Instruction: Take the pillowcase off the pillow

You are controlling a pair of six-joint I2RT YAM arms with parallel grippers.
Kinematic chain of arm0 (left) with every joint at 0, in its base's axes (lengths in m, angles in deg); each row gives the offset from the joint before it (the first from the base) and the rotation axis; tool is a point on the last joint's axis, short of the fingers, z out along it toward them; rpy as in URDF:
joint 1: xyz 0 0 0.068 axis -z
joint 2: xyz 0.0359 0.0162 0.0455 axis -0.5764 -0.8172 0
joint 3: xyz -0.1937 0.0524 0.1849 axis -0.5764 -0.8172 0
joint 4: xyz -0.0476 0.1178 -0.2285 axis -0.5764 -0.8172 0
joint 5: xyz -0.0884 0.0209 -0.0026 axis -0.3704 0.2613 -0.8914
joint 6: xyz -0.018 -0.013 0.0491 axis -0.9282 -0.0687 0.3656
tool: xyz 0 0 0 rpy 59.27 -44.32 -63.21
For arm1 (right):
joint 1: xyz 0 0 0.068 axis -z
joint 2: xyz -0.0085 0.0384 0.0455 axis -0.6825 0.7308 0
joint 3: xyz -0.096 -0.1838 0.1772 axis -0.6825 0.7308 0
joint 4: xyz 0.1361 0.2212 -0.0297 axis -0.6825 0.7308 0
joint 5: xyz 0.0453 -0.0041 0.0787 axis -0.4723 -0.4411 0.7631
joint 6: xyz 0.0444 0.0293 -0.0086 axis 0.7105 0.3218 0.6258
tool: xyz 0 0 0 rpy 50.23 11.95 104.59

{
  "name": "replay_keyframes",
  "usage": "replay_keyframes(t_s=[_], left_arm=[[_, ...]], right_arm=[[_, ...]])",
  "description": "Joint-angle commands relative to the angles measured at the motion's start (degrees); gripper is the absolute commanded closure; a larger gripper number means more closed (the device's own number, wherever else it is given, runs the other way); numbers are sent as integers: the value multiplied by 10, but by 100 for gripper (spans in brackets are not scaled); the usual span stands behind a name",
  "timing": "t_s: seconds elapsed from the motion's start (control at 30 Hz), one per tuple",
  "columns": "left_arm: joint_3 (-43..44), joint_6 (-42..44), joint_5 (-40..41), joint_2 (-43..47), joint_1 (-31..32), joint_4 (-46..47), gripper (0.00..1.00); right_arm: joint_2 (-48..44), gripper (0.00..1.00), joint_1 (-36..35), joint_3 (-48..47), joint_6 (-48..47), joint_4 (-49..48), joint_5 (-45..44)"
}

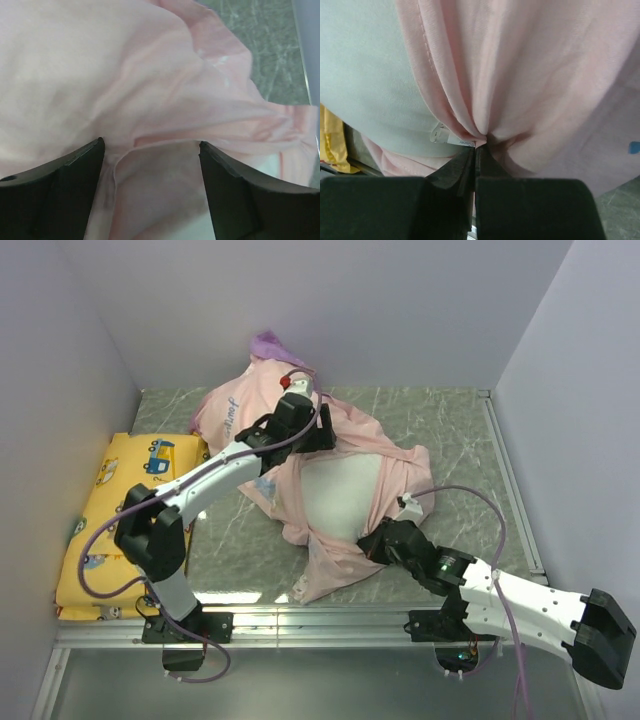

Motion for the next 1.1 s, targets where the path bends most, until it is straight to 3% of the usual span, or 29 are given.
replay_keyframes(t_s=[0.0, 0.3, 0.57, 0.87, 1.07], left_arm=[[-18, 19, 13, 47, 15, -28, 16], [-6, 55, 22, 126, 32, -52, 5], [8, 71, 111, 186, 102, -129, 2], [-71, -53, 263, 204, 252, -162, 1], [-149, -126, 259, 179, 293, -105, 1]], right_arm=[[-12, 100, -1, -35, -17, 10, -10], [-11, 100, -1, -56, -22, 28, -20], [-19, 100, -2, -57, -21, 35, -22], [-36, 100, -2, -67, -24, 51, -23], [-70, 100, -1, -54, -20, 65, -30]])
